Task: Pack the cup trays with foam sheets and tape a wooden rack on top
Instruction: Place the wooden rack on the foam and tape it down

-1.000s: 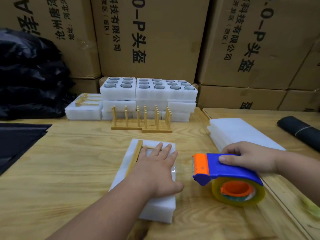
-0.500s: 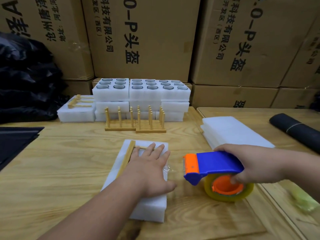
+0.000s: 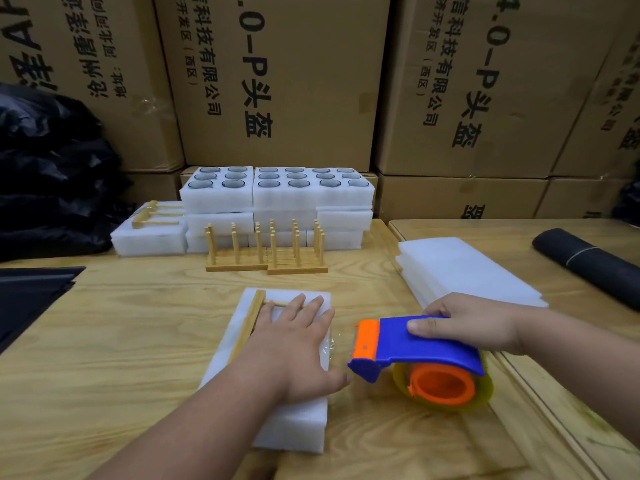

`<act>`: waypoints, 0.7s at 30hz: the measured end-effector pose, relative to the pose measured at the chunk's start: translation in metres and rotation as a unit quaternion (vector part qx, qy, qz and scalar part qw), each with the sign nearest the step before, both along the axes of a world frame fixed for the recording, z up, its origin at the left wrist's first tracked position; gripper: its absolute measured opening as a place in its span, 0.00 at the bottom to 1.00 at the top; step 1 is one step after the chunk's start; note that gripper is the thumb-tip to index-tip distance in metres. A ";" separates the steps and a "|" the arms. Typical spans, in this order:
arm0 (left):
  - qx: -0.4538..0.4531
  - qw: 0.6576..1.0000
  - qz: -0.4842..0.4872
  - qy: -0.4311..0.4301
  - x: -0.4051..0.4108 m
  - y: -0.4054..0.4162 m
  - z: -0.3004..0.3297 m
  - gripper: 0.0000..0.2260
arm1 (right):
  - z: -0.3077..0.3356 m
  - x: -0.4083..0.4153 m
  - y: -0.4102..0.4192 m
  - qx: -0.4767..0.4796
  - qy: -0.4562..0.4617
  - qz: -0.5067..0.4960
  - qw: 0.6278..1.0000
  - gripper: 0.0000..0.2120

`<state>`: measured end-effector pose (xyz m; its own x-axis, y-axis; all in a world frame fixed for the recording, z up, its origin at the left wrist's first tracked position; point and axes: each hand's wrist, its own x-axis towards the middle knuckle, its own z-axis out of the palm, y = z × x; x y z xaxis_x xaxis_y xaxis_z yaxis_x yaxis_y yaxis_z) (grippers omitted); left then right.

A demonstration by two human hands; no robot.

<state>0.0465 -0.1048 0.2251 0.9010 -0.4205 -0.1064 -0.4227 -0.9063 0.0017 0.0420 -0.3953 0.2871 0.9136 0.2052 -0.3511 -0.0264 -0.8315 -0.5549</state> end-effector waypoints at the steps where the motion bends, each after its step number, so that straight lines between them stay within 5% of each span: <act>1: 0.001 1.000 -0.002 0.000 0.000 0.000 0.000 0.50 | -0.001 0.001 0.000 -0.004 -0.006 -0.005 1.000 0.37; 9: 0.006 1.000 -0.007 0.006 0.002 0.000 0.000 0.53 | 0.012 0.019 0.047 -0.184 -0.043 0.046 0.981 0.32; 21: -0.029 0.999 -0.012 -0.012 0.000 0.000 0.000 0.52 | 0.060 0.048 0.172 -0.420 -0.066 0.182 0.887 0.15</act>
